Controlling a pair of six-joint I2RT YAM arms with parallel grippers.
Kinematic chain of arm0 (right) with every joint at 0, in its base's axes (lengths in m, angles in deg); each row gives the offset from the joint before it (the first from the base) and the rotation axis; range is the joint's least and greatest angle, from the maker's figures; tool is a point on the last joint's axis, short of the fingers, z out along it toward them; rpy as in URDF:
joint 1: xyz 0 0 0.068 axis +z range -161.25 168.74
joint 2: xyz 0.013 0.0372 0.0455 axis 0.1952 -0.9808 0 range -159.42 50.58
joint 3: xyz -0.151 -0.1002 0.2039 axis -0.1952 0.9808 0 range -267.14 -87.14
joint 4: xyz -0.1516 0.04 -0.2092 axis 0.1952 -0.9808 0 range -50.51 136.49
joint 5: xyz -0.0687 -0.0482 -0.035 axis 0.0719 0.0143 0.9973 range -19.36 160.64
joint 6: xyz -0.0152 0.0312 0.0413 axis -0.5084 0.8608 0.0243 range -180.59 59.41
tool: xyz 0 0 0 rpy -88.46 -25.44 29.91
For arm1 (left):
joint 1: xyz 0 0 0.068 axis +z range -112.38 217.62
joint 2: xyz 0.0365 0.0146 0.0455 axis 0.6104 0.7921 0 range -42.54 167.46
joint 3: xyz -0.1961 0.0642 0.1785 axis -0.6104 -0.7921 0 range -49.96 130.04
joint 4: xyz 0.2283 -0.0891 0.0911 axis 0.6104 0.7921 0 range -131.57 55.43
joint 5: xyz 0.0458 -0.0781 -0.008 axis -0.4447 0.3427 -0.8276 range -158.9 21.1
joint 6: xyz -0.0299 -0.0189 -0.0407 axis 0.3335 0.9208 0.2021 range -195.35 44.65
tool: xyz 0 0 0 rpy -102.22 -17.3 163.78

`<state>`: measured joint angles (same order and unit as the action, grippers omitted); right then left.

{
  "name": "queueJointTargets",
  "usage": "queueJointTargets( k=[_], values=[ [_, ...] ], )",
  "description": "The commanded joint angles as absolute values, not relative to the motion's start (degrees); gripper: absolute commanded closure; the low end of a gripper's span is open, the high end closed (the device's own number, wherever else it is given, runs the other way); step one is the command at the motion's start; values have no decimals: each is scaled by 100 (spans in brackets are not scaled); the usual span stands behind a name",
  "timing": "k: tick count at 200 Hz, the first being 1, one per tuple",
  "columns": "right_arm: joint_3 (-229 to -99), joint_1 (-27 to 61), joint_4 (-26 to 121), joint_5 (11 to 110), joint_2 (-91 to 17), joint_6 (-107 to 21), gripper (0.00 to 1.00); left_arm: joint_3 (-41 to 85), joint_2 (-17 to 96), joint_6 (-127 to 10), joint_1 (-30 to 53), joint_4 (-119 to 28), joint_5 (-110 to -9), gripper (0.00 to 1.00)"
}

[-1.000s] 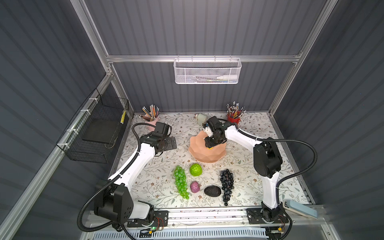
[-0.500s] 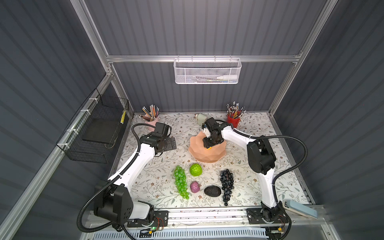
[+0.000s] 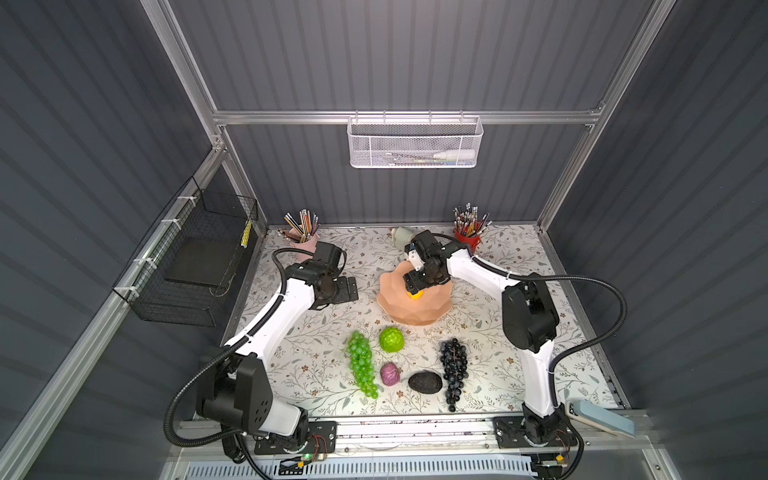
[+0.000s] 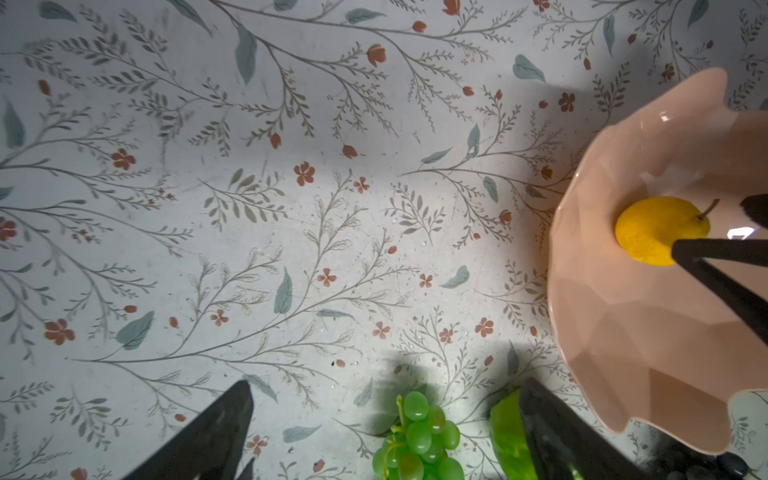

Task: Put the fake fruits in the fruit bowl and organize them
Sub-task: 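Lift the yellow pear with the right gripper and release it into the pink bowl, then grasp the green custard-apple with the left gripper while the right gripper hovers by the bowl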

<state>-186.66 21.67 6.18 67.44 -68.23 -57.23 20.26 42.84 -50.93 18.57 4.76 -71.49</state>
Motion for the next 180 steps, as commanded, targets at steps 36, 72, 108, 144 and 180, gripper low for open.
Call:
queueJointTargets(
  k=[36, 72, 108, 144, 180],
  values=[
    [-17516, 2137, 834, 6883, -4780, -5554, 16, 2461, 4953, -5553, 1369, 806, -5576, 0],
    [-16283, 1950, 1201, 6945, -3878, -5257, 15, 2637, 5488, -5459, 434, 894, -5769, 1],
    [-15459, 1801, 1661, 6898, -3346, -5049, 13, 2610, 5888, -5306, -209, 1057, -6145, 1],
    [-15274, 1794, 1908, 6873, -3197, -4992, 13, 2676, 6173, -5191, -543, 1202, -6600, 1],
    [-15297, 1796, 1923, 6869, -3204, -5019, 12, 2597, 6384, -5175, -604, 972, -6493, 4]
  ],
)
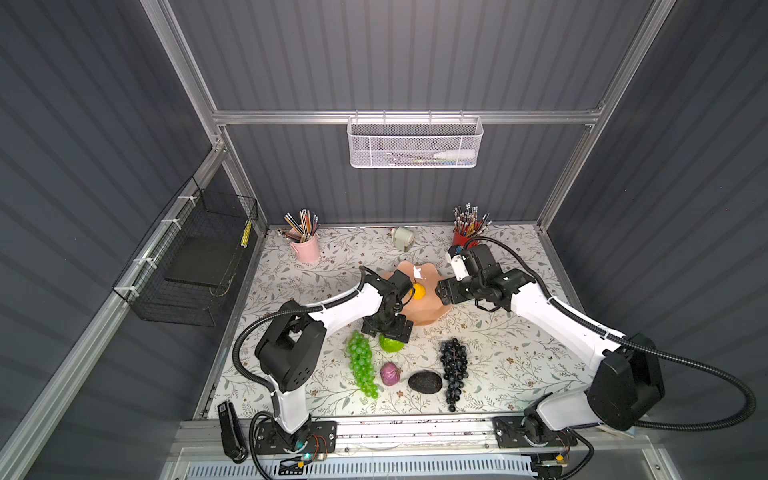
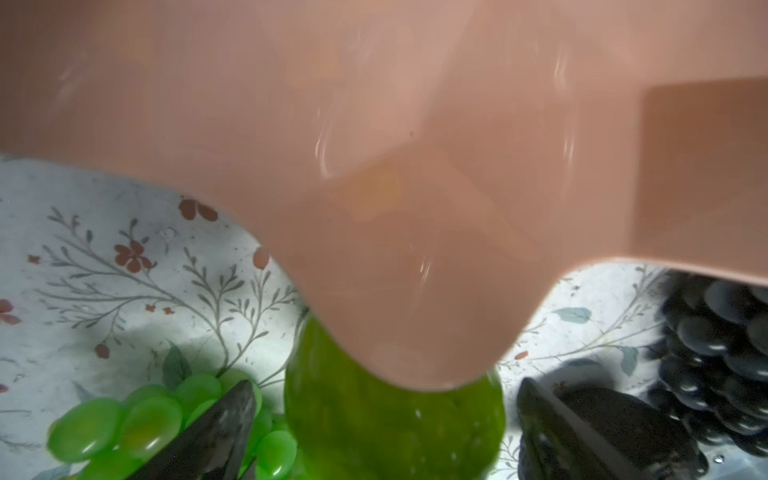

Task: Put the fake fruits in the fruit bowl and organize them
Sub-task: 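Grasp the green custard-apple with the left gripper while the right gripper hovers by the bowl, then lift the green custard-apple with the left gripper and lower it into the bowl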

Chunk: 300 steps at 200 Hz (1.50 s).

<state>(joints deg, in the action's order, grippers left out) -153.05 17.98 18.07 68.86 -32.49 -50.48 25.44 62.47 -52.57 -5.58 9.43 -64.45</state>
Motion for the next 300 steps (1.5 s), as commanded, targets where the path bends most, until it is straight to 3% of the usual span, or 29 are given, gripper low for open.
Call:
queueJointTargets(
  k=[1, 67, 137, 197, 227, 300],
  values=[
    [-15297, 1799, 1919, 6870, -3200, -5016, 12, 2598, 6387, -5177, -605, 965, -6485, 5],
    [-15130, 1799, 2037, 6843, -3255, -4953, 12, 2352, 6509, -5172, -659, 862, -6494, 23],
    [-15148, 1800, 2132, 6791, -3265, -4954, 12, 2386, 6335, -5249, -657, 1062, -6287, 49],
    [-15121, 1795, 2157, 6812, -3163, -4993, 13, 2913, 5682, -5442, -516, 1838, -6284, 49],
    [-15104, 1794, 2248, 6827, -3124, -5047, 13, 3572, 5488, -5230, 56, 1784, -5695, 49],
    [-15414, 1802, 2016, 6558, -3050, -5180, 14, 5520, 7385, -5580, 413, 1501, -6467, 51]
  ],
)
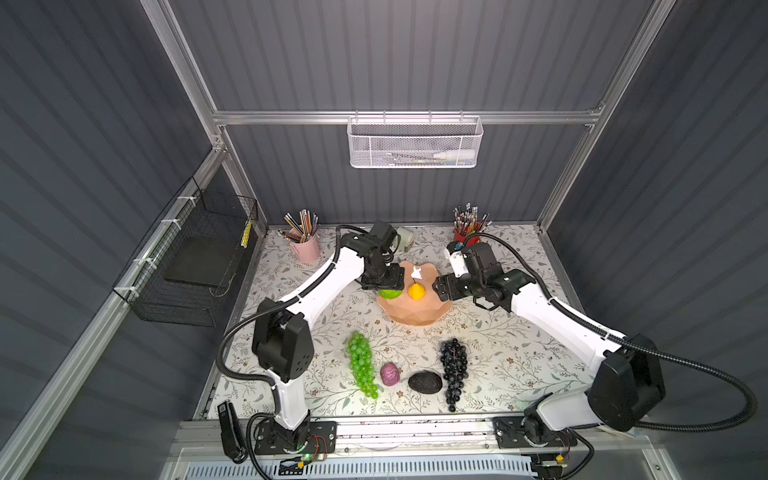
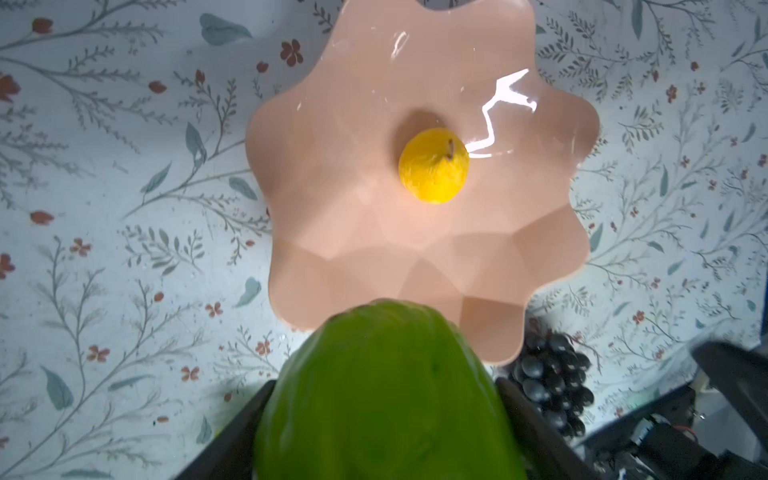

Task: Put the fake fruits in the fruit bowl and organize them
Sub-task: 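Lift the green custard-apple with the left gripper and lower it into the bowl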

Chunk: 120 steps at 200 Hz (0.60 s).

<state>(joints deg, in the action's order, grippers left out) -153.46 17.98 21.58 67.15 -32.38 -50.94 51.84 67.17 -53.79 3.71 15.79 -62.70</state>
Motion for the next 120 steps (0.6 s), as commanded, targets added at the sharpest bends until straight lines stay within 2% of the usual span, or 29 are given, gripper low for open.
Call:
queueJointTargets(
  k=[1, 53, 100, 120],
  values=[
    [-15408, 1806, 2010, 6551, -3039, -5171, 14, 5544, 7414, -5582, 413, 1493, -6481, 51],
    [-14923, 1809, 1830, 6495, -2557, -5063, 14, 6498, 8550, -5640, 430, 1461, -6870, 52],
    [-14813, 1807, 1811, 6473, -2413, -5007, 14, 6913, 9097, -5648, 431, 1376, -6846, 49],
    [-14798, 1809, 1823, 6473, -2378, -5013, 14, 6922, 9156, -5615, 431, 1300, -6823, 45]
  ],
)
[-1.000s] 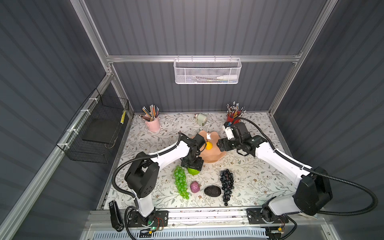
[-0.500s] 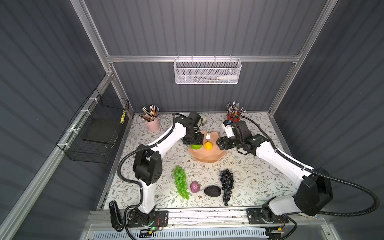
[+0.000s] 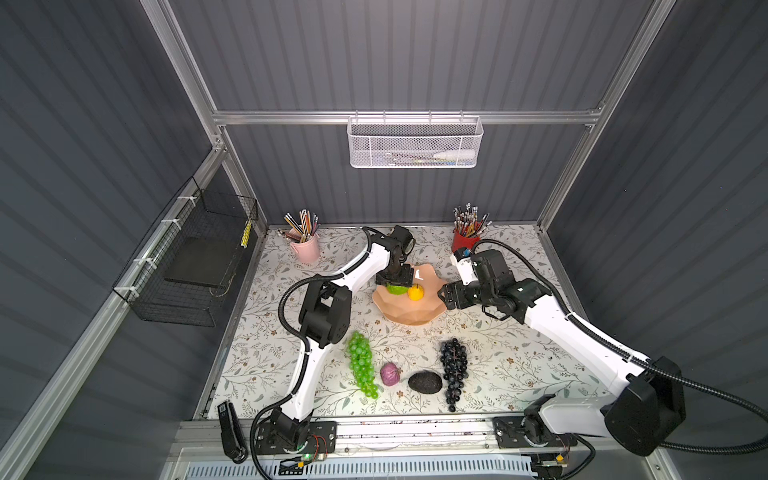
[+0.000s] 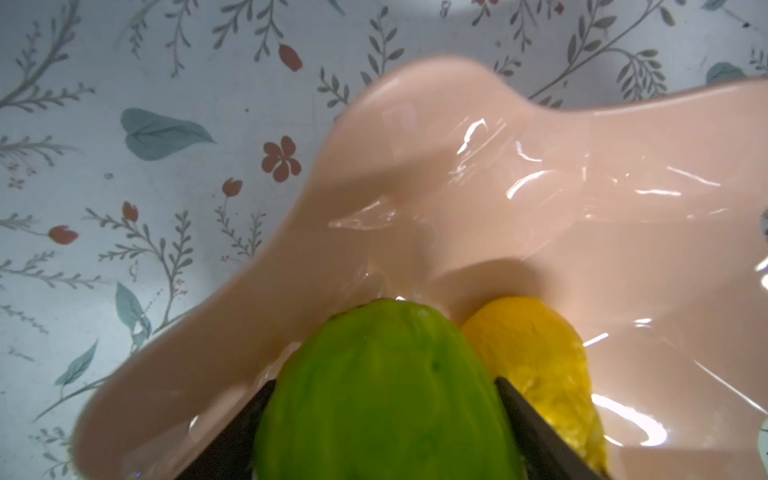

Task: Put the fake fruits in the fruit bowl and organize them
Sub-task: 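Lift the green custard-apple with the left gripper and lower it into the bowl, then open the left gripper and nudge the custard-apple beside the pear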

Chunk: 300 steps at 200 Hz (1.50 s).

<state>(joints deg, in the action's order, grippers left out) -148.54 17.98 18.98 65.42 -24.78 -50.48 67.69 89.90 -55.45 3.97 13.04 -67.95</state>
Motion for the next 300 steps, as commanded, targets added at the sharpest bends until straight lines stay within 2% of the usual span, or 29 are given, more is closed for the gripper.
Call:
queueJointTargets(
  k=[1, 35, 64, 108, 241, 300],
  values=[
    [-14797, 1806, 1823, 6478, -2374, -5013, 14, 6922, 9157, -5604, 431, 1300, -6817, 44],
    [-14778, 1808, 1841, 6519, -2397, -5056, 14, 6787, 9158, -5449, 422, 1113, -6447, 39],
    [-14796, 1811, 1847, 6467, -2430, -5082, 13, 6618, 8994, -5389, 422, 949, -6441, 24],
    [-14753, 1812, 1776, 6370, -2440, -5194, 14, 6596, 8742, -5347, 422, 917, -6502, 18],
    [-14600, 2183, 1848, 6283, -2393, -5118, 17, 6328, 8129, -5370, 422, 1209, -6642, 16],
    [-14562, 2488, 1565, 6417, -2357, -5200, 17, 5360, 7326, -5464, 422, 1380, -6872, 17]
  ],
)
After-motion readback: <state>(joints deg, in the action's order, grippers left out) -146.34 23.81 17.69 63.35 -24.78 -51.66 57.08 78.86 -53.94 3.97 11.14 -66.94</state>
